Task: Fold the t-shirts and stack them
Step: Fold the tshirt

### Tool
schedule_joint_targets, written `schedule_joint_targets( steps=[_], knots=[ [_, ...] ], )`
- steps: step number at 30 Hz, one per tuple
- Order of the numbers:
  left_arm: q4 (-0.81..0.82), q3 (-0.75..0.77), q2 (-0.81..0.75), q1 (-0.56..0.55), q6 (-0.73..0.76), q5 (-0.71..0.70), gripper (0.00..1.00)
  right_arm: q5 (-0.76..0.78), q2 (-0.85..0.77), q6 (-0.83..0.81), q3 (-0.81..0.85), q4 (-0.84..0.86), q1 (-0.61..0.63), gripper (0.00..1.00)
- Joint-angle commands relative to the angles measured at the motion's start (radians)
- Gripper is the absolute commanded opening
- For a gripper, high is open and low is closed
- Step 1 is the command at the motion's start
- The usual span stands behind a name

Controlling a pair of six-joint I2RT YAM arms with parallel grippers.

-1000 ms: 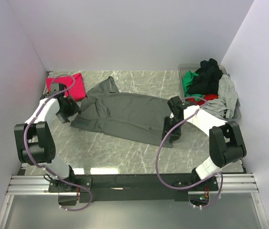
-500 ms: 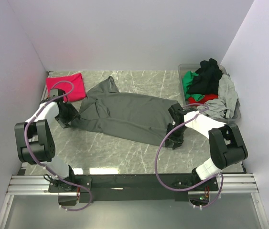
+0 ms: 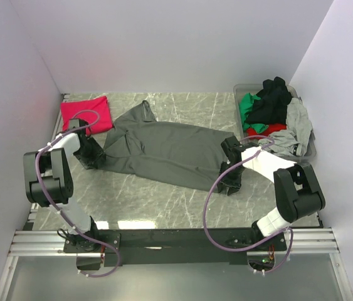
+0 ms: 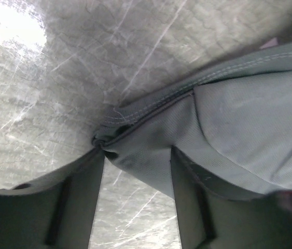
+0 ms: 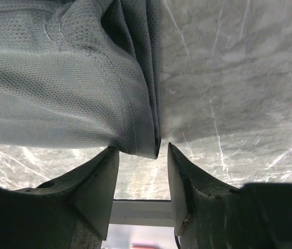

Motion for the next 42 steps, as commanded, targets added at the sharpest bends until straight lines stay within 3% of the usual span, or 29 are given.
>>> schedule_joint_targets(
  steps=[1, 12, 22, 32, 42],
  knots=[
    [0.029, 0.017, 0.018, 0.003, -0.009, 0.007, 0.56, 0.032, 0.011, -0.005, 0.006, 0.031, -0.005, 0.48],
    [0.035, 0.003, 0.061, 0.004, -0.004, -0.013, 0.36, 0.029, 0.046, -0.025, -0.005, 0.044, -0.008, 0.25],
    [0.012, 0.003, 0.089, 0.004, 0.020, -0.083, 0.00, 0.039, 0.046, -0.038, -0.005, -0.012, -0.010, 0.12],
    [-0.063, -0.041, -0.024, 0.012, -0.007, -0.129, 0.00, 0.007, 0.019, -0.029, 0.000, -0.116, -0.008, 0.06],
    [-0.181, -0.138, -0.198, 0.021, -0.082, -0.175, 0.00, -0.023, -0.039, -0.019, -0.009, -0.216, 0.018, 0.06]
  ],
)
